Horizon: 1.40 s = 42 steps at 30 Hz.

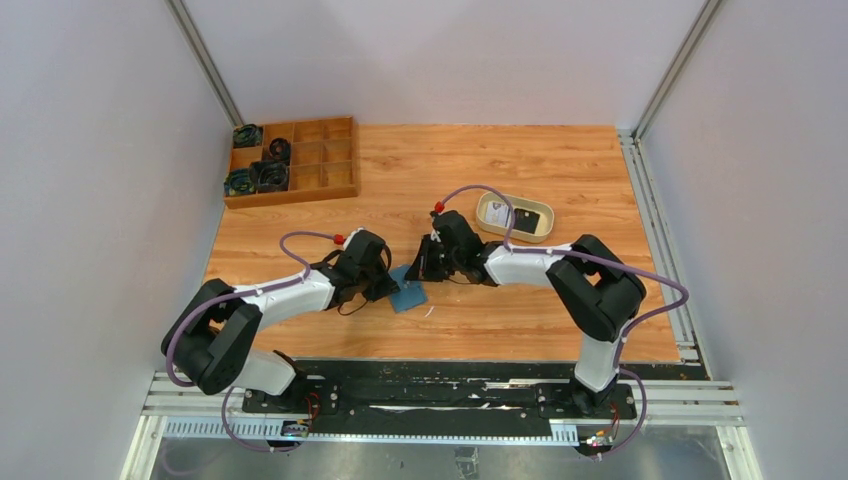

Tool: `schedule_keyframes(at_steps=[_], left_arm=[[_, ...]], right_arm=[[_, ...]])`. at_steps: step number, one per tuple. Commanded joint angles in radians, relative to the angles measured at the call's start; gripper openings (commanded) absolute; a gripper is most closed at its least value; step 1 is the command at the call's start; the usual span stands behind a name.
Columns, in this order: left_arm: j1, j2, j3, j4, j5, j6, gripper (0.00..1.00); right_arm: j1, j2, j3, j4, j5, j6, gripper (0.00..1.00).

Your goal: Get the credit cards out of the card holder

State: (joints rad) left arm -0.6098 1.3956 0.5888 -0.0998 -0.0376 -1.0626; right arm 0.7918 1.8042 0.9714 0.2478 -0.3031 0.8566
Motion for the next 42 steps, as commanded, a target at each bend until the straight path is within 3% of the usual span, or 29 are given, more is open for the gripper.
schedule_keyframes(at_steps=[1,42], left_arm=[[0.006,0.013,-0.013,-0.048,-0.029,0.012,0.0],[0.023,0.046,-0.016,-0.012,0.021,0.034,0.0]], right_arm=[[0.025,0.044,0.026,-0.06,-0.013,-0.027,0.0],[0.041,0.115,0.07,-0.05,0.01,-0.067,0.0]])
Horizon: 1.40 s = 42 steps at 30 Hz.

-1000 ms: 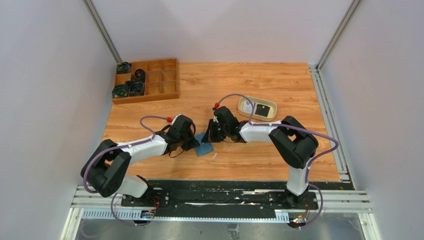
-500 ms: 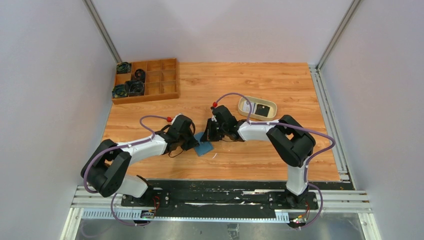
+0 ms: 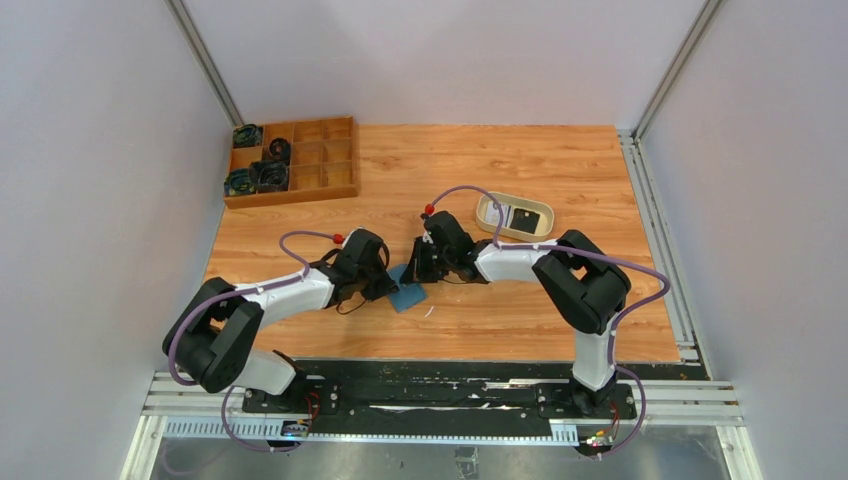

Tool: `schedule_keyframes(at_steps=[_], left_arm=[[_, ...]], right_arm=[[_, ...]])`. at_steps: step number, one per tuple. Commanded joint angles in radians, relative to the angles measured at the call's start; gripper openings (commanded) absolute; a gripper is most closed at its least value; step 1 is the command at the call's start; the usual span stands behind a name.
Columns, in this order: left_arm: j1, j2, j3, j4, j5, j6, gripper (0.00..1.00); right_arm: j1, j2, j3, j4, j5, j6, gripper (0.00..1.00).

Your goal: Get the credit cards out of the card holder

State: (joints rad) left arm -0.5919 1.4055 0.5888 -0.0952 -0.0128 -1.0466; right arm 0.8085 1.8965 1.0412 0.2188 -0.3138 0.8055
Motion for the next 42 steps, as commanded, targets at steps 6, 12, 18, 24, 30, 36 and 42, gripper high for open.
schedule_keyframes(at_steps=[6,12,18,24,30,36,42], left_arm=[[0.007,0.035,-0.015,-0.017,-0.001,0.023,0.0],[0.008,0.034,-0.014,-0.018,-0.003,0.024,0.0],[0.008,0.034,-0.014,-0.023,-0.003,0.025,0.0],[0.009,0.038,-0.014,-0.02,-0.001,0.026,0.0],[0.008,0.035,-0.012,-0.023,-0.003,0.025,0.0],[0.02,0.034,-0.014,-0.018,0.007,0.023,0.0],[0.035,0.021,-0.003,-0.023,0.058,0.024,0.0]], right_arm=[[0.024,0.01,-0.011,0.004,0.012,-0.002,0.0],[0.026,0.003,-0.007,-0.001,0.012,-0.009,0.0],[0.03,0.008,-0.023,0.017,0.008,0.002,0.0],[0.034,0.001,-0.014,0.002,0.016,-0.014,0.0],[0.054,0.046,-0.035,0.015,0.027,-0.018,0.0],[0.07,0.073,-0.084,0.033,0.064,-0.042,0.0],[0.075,0.115,-0.116,0.058,0.119,-0.076,0.0]])
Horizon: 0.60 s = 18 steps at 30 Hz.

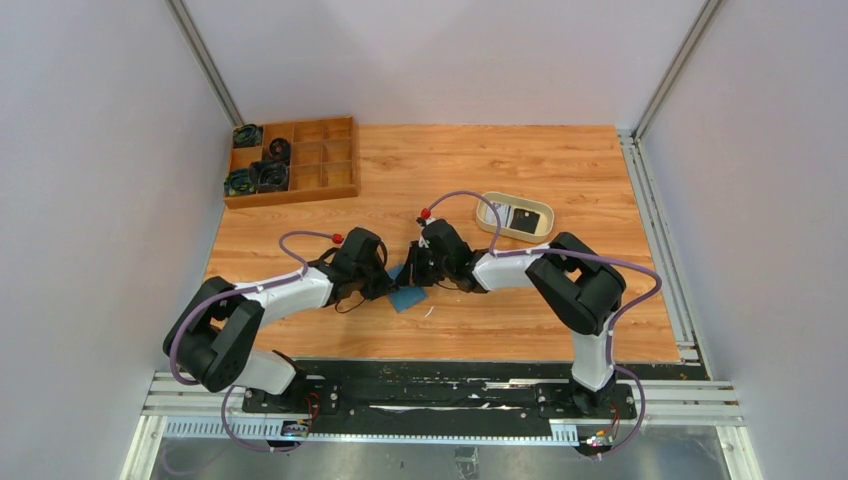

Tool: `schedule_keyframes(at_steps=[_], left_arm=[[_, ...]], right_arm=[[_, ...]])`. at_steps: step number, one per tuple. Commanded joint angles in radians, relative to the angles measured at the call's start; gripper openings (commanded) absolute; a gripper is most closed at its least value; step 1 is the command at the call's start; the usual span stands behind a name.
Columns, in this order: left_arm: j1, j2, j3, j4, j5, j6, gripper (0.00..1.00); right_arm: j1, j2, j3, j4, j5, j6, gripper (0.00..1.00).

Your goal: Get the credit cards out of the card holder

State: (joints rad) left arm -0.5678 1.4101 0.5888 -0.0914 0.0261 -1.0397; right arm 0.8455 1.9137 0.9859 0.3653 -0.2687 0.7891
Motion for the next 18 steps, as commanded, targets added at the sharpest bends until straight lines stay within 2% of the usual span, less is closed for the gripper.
schedule_keyframes(at_steps=[1,11,18], left_arm=[[0.013,0.014,-0.002,-0.029,0.025,0.017,0.0],[0.038,-0.016,0.03,-0.072,0.074,0.039,0.0],[0.052,-0.045,0.088,-0.15,0.101,0.097,0.0]], right_arm=[[0.039,0.109,-0.062,-0.087,0.083,-0.071,0.0],[0.046,0.159,-0.091,-0.083,0.164,-0.15,0.0],[0.044,0.2,-0.123,-0.025,0.157,-0.152,0.0]])
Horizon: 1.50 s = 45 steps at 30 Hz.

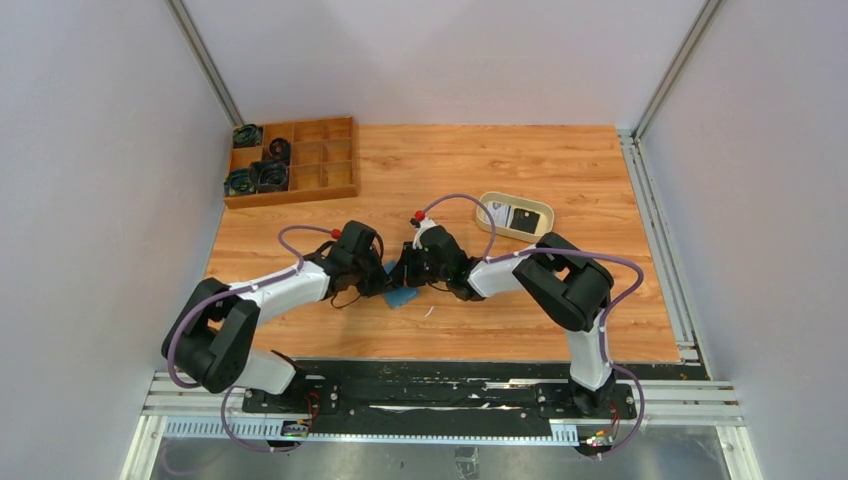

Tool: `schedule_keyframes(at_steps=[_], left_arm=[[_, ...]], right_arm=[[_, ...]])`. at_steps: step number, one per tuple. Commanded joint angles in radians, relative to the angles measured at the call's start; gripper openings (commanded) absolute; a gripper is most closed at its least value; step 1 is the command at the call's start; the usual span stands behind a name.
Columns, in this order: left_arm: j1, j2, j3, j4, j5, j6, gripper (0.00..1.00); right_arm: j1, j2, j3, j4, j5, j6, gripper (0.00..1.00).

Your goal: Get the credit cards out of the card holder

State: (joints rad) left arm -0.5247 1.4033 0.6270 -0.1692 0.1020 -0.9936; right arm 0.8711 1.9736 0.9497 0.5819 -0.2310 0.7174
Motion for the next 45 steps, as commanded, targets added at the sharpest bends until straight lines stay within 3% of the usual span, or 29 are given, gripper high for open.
schedule_keyframes(at_steps=[1,6,9,14,20,30,36,45], left_arm=[[0.009,-0.048,0.056,-0.081,0.022,0.058,0.0],[0.017,-0.117,0.096,-0.157,0.002,0.095,0.0],[0.02,-0.143,0.12,-0.211,-0.027,0.12,0.11],[0.023,-0.157,0.058,-0.237,-0.097,0.133,0.19],[0.031,-0.143,-0.066,-0.163,-0.099,0.101,0.19],[0.031,-0.078,-0.132,-0.013,-0.133,0.051,0.18],[0.031,-0.132,-0.203,0.114,-0.112,-0.019,0.2],[0.031,-0.278,-0.309,0.162,-0.135,-0.099,0.48]], right_arm=[[0.019,0.142,-0.089,-0.234,0.118,-0.08,0.0],[0.006,0.16,-0.104,-0.198,0.095,-0.071,0.0],[-0.005,0.173,-0.111,-0.177,0.077,-0.062,0.0],[-0.014,0.177,-0.123,-0.157,0.063,-0.055,0.0],[-0.024,0.17,-0.15,-0.131,0.059,-0.044,0.0],[-0.064,0.206,-0.187,-0.049,-0.001,0.01,0.0],[-0.066,0.206,-0.191,-0.048,-0.001,0.01,0.0],[-0.066,0.209,-0.189,-0.043,-0.01,0.01,0.0]])
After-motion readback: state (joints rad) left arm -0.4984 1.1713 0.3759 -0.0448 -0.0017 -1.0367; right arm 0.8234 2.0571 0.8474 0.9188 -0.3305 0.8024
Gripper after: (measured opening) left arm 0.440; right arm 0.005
